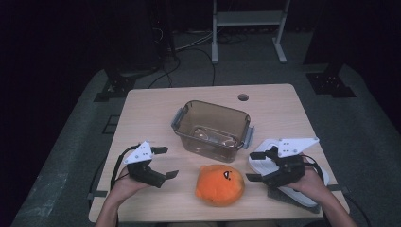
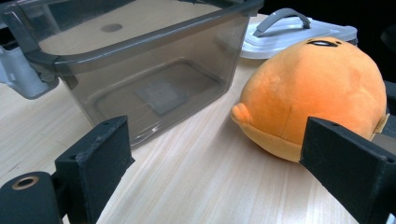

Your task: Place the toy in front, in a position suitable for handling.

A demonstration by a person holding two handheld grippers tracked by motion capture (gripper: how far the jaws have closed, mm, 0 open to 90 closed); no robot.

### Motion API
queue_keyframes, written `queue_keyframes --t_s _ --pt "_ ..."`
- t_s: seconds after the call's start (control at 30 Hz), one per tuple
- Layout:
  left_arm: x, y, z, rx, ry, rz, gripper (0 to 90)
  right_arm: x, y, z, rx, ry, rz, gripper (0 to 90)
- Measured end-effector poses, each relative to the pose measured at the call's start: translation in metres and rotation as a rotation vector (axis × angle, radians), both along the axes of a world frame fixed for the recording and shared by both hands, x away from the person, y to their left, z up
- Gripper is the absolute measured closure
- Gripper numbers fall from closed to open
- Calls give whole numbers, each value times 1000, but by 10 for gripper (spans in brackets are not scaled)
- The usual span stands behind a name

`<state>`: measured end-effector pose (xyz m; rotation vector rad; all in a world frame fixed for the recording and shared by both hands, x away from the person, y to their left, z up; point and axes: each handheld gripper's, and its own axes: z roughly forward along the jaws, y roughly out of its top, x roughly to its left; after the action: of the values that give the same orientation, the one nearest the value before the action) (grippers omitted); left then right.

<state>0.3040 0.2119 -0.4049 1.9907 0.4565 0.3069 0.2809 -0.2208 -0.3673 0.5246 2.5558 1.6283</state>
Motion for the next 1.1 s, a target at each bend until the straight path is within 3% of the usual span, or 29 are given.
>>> queue_keyframes --t_s 0.53,0.87,1.1 --pt "0 6 1 -22 -12 4 83 12 56 -3 -61 4 126 274" --pt "1 10 1 -25 -11 17 83 17 80 -11 -82 5 173 305" --pt "1 11 0 -22 -9 15 83 24 92 -22 -111 27 177 355"
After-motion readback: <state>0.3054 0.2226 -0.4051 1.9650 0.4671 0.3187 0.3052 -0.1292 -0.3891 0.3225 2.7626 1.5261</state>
